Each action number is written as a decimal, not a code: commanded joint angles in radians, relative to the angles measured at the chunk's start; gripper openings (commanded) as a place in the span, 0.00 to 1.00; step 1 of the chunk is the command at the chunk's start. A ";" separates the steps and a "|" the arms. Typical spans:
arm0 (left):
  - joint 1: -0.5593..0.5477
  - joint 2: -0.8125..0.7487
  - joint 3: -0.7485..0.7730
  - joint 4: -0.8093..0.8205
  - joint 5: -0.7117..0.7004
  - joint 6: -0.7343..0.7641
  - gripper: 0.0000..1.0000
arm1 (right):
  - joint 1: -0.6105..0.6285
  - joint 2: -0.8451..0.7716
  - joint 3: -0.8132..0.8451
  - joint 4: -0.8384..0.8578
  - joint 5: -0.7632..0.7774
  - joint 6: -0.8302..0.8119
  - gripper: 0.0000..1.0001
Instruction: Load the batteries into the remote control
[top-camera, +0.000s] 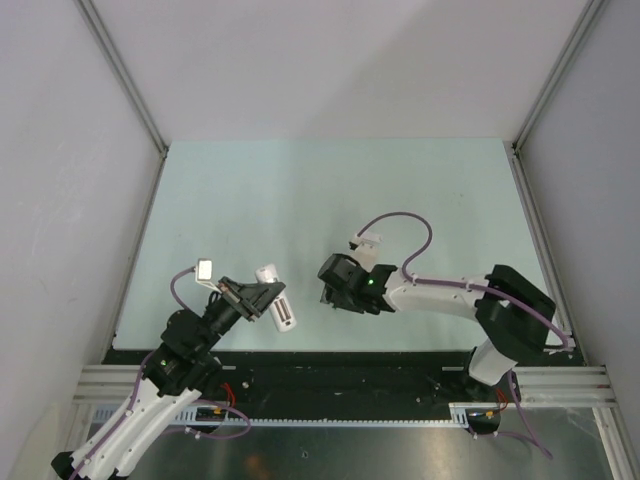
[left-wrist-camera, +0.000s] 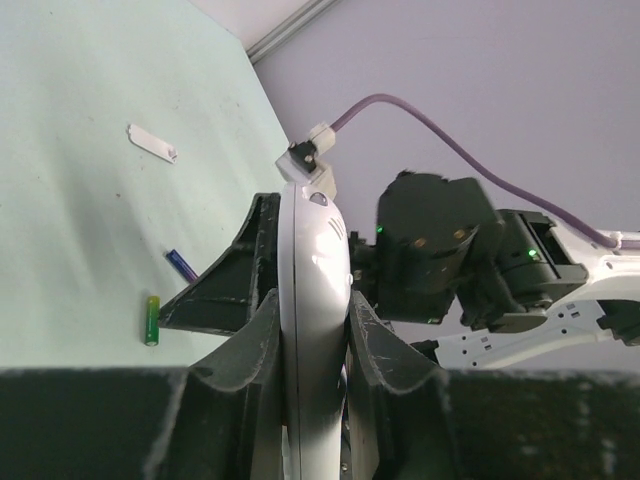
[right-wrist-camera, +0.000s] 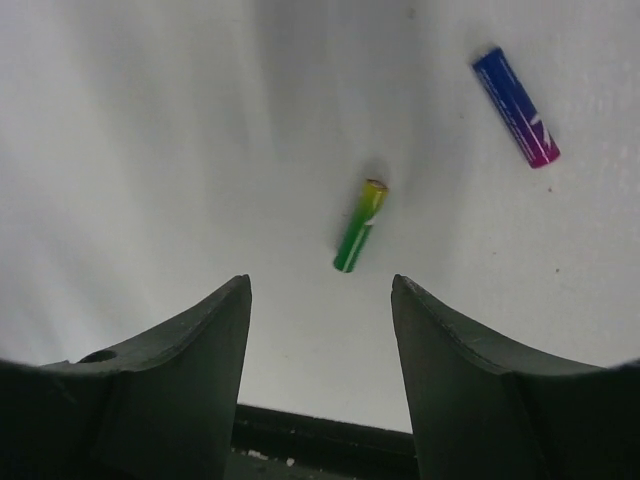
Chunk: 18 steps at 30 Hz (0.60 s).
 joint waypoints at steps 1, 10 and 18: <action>0.006 -0.052 0.007 0.015 0.004 -0.026 0.00 | 0.012 0.050 0.024 -0.055 0.124 0.165 0.62; 0.006 -0.069 -0.001 0.011 0.013 -0.028 0.00 | 0.003 0.124 0.038 -0.063 0.119 0.151 0.51; 0.006 -0.069 -0.007 0.011 0.017 -0.031 0.00 | 0.000 0.165 0.050 -0.052 0.101 0.128 0.42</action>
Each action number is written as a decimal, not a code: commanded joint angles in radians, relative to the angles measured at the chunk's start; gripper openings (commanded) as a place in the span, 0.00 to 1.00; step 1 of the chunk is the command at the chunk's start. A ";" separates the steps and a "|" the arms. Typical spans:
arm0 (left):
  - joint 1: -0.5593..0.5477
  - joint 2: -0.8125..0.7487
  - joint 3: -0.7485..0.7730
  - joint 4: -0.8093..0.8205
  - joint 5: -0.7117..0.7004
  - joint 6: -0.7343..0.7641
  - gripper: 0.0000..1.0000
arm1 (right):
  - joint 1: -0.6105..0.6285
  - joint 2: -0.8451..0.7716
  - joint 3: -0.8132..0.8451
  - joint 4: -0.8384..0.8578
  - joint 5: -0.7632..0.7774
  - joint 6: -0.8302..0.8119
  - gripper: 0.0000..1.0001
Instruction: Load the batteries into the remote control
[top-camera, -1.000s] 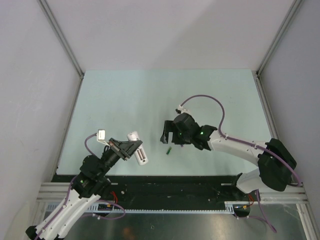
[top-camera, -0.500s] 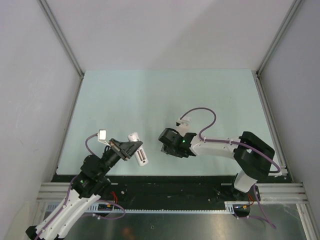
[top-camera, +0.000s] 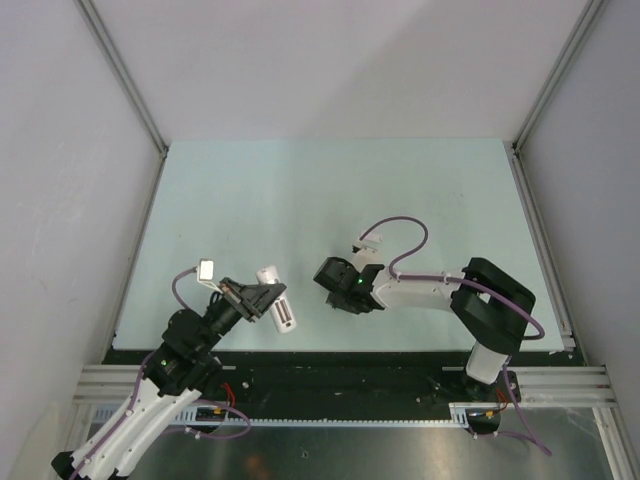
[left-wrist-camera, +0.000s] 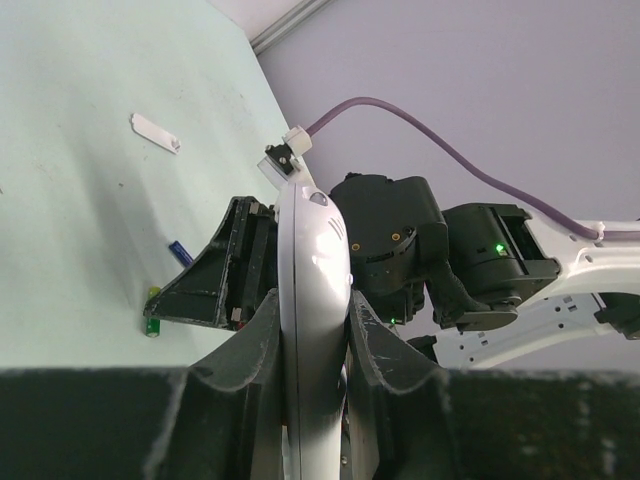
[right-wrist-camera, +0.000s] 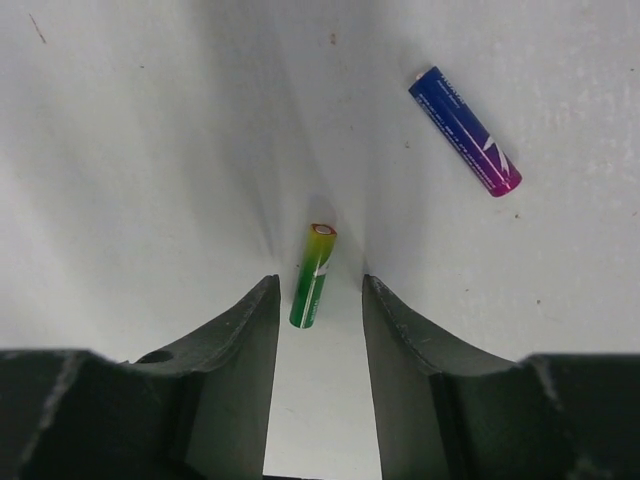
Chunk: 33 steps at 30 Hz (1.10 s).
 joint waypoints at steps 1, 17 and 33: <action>0.006 -0.069 -0.002 0.025 0.009 -0.022 0.00 | -0.005 0.038 0.027 -0.006 0.023 0.004 0.42; 0.006 -0.053 -0.010 0.025 0.006 -0.031 0.00 | 0.012 0.112 0.033 -0.049 -0.034 -0.012 0.25; 0.006 -0.046 -0.016 0.025 0.003 -0.031 0.00 | -0.002 0.180 0.036 -0.129 -0.119 -0.142 0.00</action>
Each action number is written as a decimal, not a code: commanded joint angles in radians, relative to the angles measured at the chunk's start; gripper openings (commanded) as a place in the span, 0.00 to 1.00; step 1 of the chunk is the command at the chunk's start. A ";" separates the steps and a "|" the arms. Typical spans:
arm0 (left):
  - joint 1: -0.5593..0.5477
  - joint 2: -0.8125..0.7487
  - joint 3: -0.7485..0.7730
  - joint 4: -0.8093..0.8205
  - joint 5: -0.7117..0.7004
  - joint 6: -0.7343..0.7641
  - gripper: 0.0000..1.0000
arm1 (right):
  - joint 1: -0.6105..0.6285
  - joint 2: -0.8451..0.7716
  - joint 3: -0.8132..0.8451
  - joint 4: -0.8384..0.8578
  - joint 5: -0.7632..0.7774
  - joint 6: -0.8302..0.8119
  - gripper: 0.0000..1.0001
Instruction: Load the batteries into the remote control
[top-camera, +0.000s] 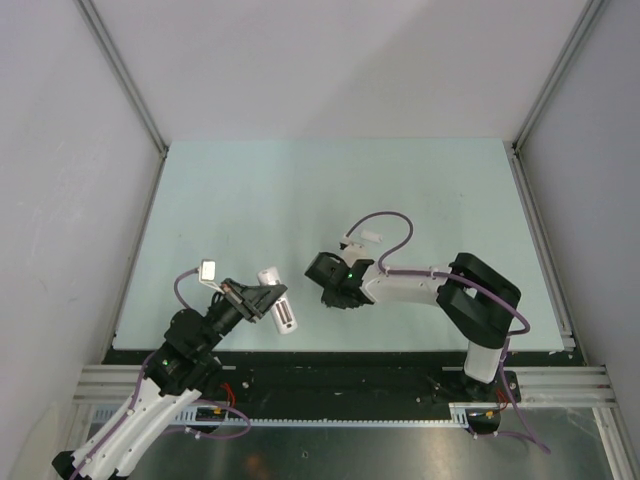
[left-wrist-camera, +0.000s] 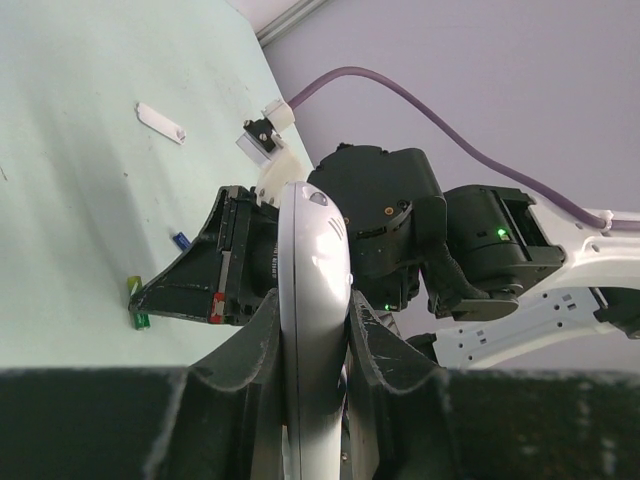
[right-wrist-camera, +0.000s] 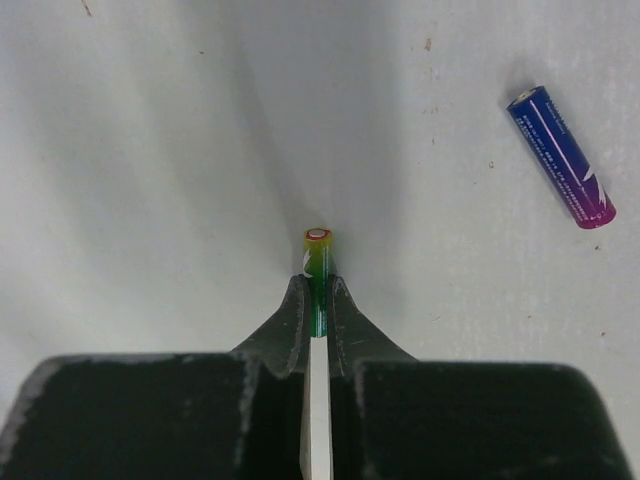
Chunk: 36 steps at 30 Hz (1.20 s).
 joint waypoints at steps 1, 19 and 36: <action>0.006 -0.046 -0.003 0.032 0.001 -0.014 0.00 | -0.005 0.074 -0.055 -0.128 -0.054 -0.071 0.00; 0.008 0.498 0.191 0.291 0.091 0.168 0.00 | 0.173 -0.685 -0.056 -0.111 -0.061 -0.835 0.00; -0.004 0.747 0.270 0.622 0.122 0.214 0.00 | 0.213 -0.670 -0.053 0.168 -0.163 -0.830 0.00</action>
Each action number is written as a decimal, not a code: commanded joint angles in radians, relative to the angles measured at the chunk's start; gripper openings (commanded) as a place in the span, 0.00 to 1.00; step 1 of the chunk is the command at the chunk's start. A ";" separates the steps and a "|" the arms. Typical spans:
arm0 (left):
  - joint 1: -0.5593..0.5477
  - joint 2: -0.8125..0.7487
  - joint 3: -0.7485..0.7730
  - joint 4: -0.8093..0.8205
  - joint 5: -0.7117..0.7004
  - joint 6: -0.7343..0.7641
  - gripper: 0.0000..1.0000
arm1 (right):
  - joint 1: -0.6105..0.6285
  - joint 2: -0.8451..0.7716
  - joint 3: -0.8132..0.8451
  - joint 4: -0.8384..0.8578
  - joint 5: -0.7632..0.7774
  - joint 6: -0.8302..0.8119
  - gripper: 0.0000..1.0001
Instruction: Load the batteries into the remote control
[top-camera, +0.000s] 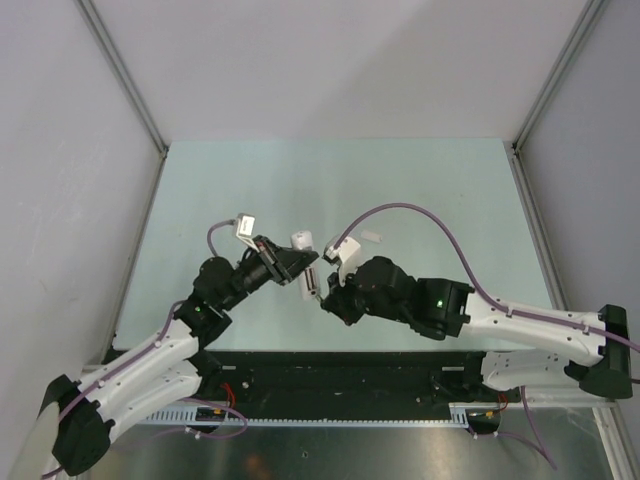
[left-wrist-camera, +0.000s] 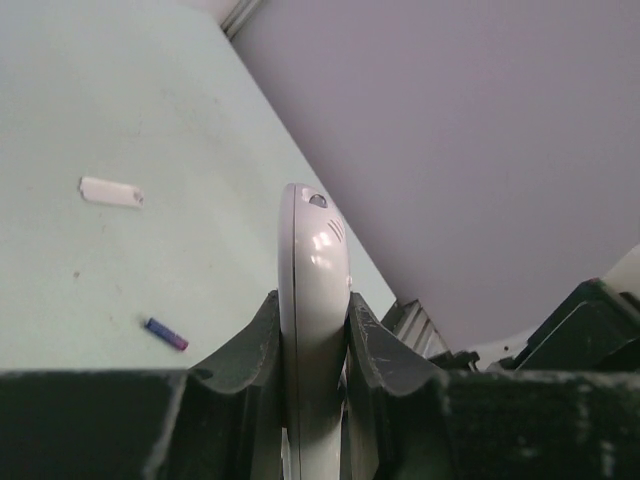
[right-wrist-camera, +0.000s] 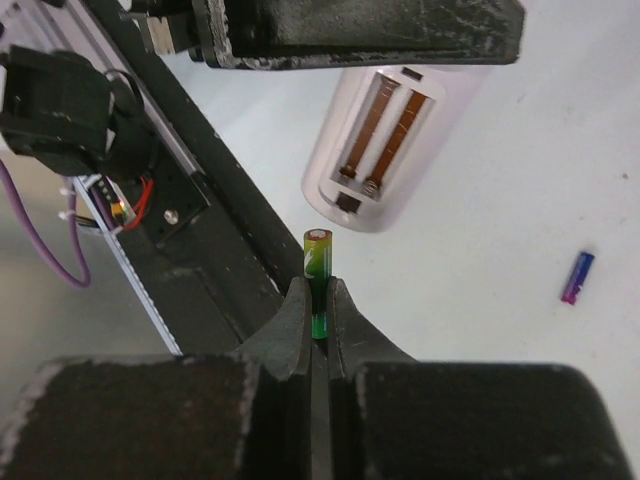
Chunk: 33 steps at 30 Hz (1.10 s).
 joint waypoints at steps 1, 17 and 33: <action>-0.013 -0.032 0.001 0.161 -0.035 0.025 0.00 | 0.010 0.022 0.018 0.176 0.022 0.027 0.00; -0.049 -0.119 -0.051 0.191 -0.086 0.024 0.00 | -0.017 0.054 0.059 0.250 0.080 0.013 0.00; -0.070 -0.150 -0.064 0.198 -0.084 0.042 0.00 | -0.045 0.105 0.096 0.233 0.025 0.019 0.00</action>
